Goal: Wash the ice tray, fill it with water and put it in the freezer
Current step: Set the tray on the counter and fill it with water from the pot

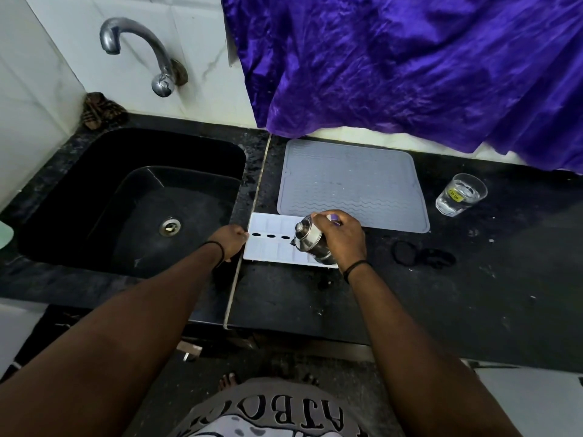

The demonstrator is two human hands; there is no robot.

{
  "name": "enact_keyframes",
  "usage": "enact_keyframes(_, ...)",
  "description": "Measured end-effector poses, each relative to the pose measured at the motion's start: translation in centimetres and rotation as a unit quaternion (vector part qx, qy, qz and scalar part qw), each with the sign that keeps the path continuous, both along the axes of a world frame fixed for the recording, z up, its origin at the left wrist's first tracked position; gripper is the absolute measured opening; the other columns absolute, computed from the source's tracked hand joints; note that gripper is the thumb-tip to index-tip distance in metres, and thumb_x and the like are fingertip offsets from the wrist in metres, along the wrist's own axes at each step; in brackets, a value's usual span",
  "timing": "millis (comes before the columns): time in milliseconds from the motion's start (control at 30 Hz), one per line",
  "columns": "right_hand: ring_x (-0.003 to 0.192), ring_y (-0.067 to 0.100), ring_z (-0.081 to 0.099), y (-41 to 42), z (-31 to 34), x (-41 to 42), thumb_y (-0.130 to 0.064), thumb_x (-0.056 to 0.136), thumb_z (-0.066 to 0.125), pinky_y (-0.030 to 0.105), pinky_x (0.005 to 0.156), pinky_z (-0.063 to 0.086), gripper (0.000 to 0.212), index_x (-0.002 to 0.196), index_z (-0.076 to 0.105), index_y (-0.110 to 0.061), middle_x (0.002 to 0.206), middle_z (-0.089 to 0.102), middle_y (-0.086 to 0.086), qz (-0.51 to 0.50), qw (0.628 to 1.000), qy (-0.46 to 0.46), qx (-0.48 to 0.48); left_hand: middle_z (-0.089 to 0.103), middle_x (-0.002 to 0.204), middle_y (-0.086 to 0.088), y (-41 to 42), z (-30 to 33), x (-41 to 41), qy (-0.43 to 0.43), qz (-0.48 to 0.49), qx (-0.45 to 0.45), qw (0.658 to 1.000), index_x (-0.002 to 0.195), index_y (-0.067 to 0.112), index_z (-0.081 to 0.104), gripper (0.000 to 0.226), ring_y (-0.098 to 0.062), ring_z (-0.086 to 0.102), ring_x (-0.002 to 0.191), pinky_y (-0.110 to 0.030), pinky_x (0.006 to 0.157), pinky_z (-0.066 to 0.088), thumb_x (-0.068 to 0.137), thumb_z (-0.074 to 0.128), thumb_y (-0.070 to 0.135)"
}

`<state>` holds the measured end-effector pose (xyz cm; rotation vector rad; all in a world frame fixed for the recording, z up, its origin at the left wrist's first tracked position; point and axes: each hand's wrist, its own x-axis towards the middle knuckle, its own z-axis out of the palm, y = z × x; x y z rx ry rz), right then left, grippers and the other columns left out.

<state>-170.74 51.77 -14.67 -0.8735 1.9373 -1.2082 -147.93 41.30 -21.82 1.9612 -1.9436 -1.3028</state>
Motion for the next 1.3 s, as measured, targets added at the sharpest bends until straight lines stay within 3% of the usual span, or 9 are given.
enact_keyframes(400,0.075,0.010,0.070,-0.1,-0.6,-0.3,-0.059,0.063,0.071,0.038,0.078,0.060,0.028,0.081,0.072,-0.037,0.073,0.072,-0.015,0.001,1.000,0.009,0.001,0.055,0.087,-0.011,-0.1,0.1,-0.1,-0.001,-0.003,0.000,1.000,0.090,0.014,0.057,0.018,-0.026,0.055,0.074,-0.028,0.051,0.051,0.096,0.049,0.030)
enact_keyframes(533,0.076,0.010,0.070,-0.1,-0.4,-0.3,-0.058,0.064,0.071,0.035,0.077,0.060,0.029,0.081,0.073,-0.035,0.074,0.072,-0.015,0.004,1.000,0.009,0.000,0.055,0.086,-0.011,-0.1,0.2,-0.1,0.002,-0.002,0.005,1.000,0.090,0.014,0.057,0.019,-0.026,0.055,0.074,-0.028,0.051,0.051,0.096,0.049,0.030)
enact_keyframes(700,0.070,0.005,0.068,0.2,0.2,-0.1,-0.058,0.065,0.071,0.019,0.054,0.051,0.024,0.079,0.072,-0.038,0.072,0.071,-0.016,0.005,1.000,0.008,-0.009,0.056,0.084,-0.012,0.0,0.0,0.0,-0.010,-0.007,-0.011,1.000,0.099,0.007,0.062,0.027,-0.026,0.056,0.073,-0.032,0.056,0.053,0.096,0.049,0.030)
enact_keyframes(900,0.073,0.007,0.069,-0.1,-0.2,-0.4,-0.057,0.064,0.071,0.028,0.070,0.058,0.025,0.079,0.072,-0.038,0.073,0.072,-0.016,0.000,1.000,-0.002,-0.007,0.056,0.082,-0.010,0.0,0.1,0.0,-0.014,-0.008,-0.014,1.000,0.092,0.011,0.061,0.023,-0.025,0.056,0.071,-0.034,0.058,0.054,0.096,0.049,0.030)
enact_keyframes(1067,0.067,0.007,0.068,0.0,-0.5,-0.9,-0.058,0.057,0.072,0.026,0.065,0.054,0.034,0.079,0.074,-0.032,0.073,0.073,-0.010,-0.028,0.999,-0.042,-0.014,0.054,0.077,-0.008,0.1,0.2,-0.1,0.000,-0.001,-0.007,1.000,0.090,0.014,0.060,0.020,-0.023,0.054,0.069,-0.026,0.050,0.050,0.095,0.049,0.030)
enact_keyframes(1300,0.067,0.009,0.069,0.8,-0.8,-2.5,-0.056,0.059,0.073,0.034,0.071,0.059,0.032,0.078,0.074,-0.030,0.072,0.073,-0.008,-0.050,0.997,-0.054,-0.015,0.053,0.075,-0.004,-0.2,-0.1,-0.1,0.002,0.004,-0.001,1.000,0.091,0.016,0.059,0.020,-0.019,0.053,0.067,-0.024,0.046,0.046,0.096,0.048,0.032)
